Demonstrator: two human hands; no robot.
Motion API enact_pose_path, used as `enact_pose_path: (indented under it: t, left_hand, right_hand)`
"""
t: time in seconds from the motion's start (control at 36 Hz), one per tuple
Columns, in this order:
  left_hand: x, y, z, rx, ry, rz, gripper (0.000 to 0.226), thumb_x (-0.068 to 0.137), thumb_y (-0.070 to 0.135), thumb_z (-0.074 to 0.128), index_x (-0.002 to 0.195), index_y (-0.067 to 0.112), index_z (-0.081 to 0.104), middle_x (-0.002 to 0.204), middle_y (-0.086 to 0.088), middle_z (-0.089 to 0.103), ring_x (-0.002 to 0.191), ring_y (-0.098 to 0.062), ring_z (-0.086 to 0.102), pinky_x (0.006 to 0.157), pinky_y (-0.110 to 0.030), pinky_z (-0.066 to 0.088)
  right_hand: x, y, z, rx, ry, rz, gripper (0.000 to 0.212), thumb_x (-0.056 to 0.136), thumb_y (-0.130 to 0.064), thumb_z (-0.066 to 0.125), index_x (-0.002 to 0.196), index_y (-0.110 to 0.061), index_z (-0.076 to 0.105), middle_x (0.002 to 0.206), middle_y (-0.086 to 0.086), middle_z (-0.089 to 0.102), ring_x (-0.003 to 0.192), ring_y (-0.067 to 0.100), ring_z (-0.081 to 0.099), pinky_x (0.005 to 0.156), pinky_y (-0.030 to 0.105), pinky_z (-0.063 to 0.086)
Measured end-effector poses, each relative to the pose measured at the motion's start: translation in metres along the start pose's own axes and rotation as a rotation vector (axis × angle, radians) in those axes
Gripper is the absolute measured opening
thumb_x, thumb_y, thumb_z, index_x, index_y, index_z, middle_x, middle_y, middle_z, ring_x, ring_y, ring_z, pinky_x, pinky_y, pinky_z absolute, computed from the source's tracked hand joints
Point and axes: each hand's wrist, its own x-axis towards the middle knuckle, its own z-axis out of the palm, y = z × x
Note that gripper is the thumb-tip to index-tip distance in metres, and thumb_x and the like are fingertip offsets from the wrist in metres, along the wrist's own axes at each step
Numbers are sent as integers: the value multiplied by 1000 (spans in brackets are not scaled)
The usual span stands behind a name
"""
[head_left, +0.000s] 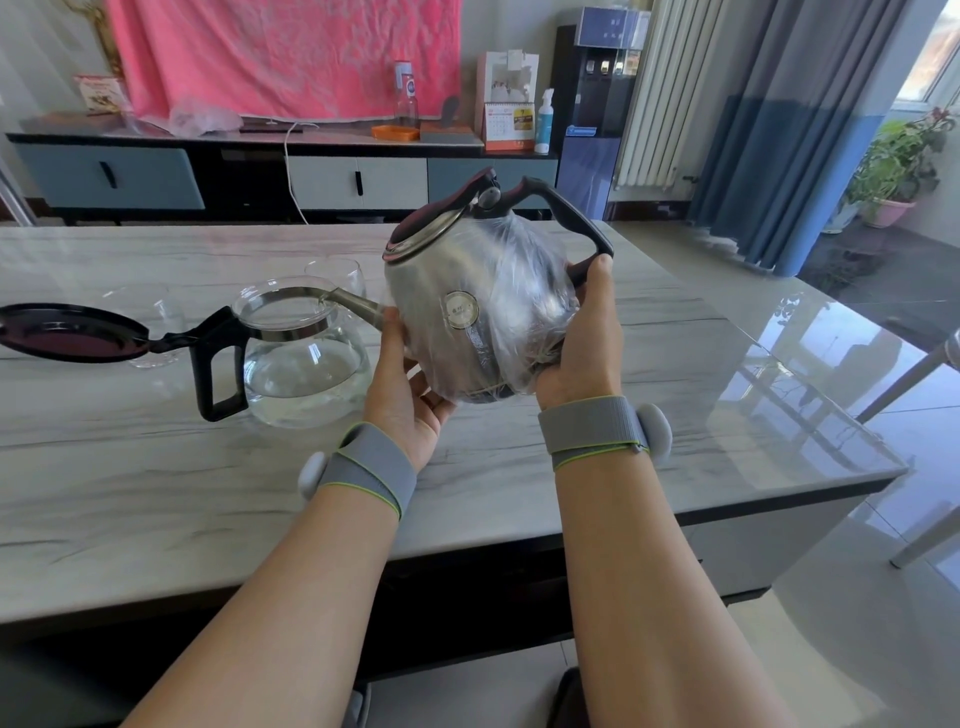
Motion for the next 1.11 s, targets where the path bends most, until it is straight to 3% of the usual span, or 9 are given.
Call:
enact_pose_path:
  t: [0.28, 0.56, 0.69, 0.83, 1.11]
  left_hand:
    - [-1, 0, 1, -4, 2, -3, 68, 81, 66, 68, 119, 11, 65, 86, -8, 76, 77, -20, 76, 70, -35, 62]
    - [-1, 0, 1, -14, 5, -5, 68, 80, 66, 69, 120, 10, 65, 88, -8, 76, 78, -20, 76, 69, -35, 62]
    - [-1, -1, 1, -15, 15, -3, 65, 81, 66, 68, 115, 11, 66, 81, -7, 76, 72, -18, 76, 64, -32, 60]
    - [-1, -1, 1, -22, 0, -6, 64, 81, 66, 68, 113, 11, 65, 76, -6, 75, 73, -19, 75, 65, -33, 61]
    - [-1, -1, 1, -36, 7, -14, 65, 81, 65, 69, 117, 11, 66, 91, -9, 75, 84, -22, 75, 67, -34, 61]
  right_hand:
    - [-1, 0, 0, -1, 9, -4, 40, 107, -50, 54, 79, -24, 68, 72, -11, 76, 70, 9, 73, 60, 26, 58]
    - [1, 1, 1, -1, 5, -6, 40, 106, -50, 56, 78, -25, 70, 77, -9, 78, 80, 13, 75, 70, 31, 59]
    - [1, 0, 1, -4, 6, -3, 40, 107, -50, 54, 79, -25, 69, 73, -11, 77, 69, 8, 75, 62, 27, 58]
    - [1, 1, 1, 4, -1, -7, 41, 107, -50, 54, 80, -24, 70, 72, -11, 77, 76, 12, 74, 73, 32, 60]
    - [2, 1, 1, 2, -5, -6, 42, 107, -51, 53, 79, -24, 68, 73, -10, 78, 72, 10, 75, 72, 32, 60]
